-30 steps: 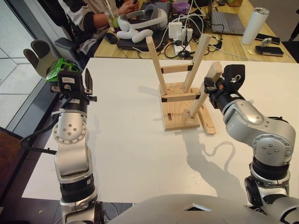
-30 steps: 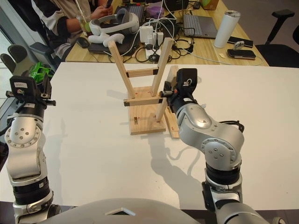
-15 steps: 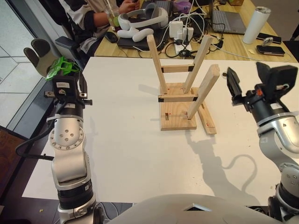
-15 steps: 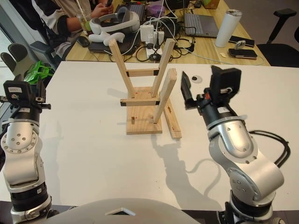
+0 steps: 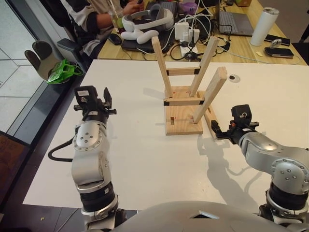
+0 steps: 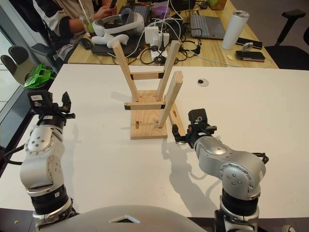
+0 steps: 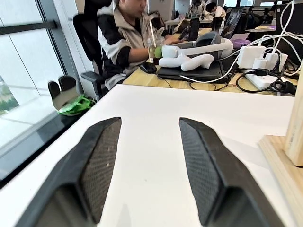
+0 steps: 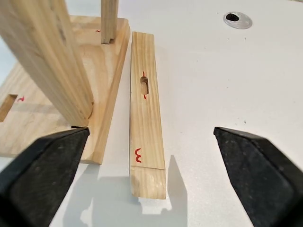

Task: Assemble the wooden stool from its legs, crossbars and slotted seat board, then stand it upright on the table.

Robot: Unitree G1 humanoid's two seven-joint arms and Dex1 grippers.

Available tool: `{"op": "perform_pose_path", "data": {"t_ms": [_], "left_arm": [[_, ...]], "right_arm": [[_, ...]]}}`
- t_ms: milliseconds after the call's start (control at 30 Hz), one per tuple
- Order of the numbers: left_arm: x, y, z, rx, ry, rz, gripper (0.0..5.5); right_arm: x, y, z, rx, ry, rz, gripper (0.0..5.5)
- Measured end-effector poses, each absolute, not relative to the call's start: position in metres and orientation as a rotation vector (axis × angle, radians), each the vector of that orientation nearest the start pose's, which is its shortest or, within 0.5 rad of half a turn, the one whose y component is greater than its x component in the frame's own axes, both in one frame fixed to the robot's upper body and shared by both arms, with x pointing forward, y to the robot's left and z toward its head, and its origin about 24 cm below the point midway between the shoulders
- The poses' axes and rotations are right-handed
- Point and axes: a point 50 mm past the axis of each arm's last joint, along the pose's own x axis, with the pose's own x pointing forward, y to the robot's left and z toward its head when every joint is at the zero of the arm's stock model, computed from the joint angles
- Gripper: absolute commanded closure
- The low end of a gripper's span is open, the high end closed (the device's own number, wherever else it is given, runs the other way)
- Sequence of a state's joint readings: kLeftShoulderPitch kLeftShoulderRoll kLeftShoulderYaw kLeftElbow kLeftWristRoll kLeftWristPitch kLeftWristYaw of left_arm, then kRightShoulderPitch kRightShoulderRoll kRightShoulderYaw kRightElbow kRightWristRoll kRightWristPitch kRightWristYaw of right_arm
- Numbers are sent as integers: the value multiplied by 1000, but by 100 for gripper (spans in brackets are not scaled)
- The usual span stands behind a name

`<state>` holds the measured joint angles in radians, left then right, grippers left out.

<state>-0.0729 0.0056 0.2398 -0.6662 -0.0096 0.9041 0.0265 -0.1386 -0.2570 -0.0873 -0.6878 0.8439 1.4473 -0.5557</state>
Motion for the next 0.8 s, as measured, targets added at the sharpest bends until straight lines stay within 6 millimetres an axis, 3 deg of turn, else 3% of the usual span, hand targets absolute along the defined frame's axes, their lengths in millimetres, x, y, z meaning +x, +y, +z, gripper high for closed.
{"op": "perform_pose_path", "data": {"t_ms": [167,433,800], "left_arm": [[221,180,125,-116,219,208,325],[217,171,125,-117,249,189,325],[222,177,136,-134,199,227,325]], "right_arm": [[219,-159,88,58,747,-9,63],[234,-151,72,72,884,61,63],[245,-158,62,49,979,107,266]]}}
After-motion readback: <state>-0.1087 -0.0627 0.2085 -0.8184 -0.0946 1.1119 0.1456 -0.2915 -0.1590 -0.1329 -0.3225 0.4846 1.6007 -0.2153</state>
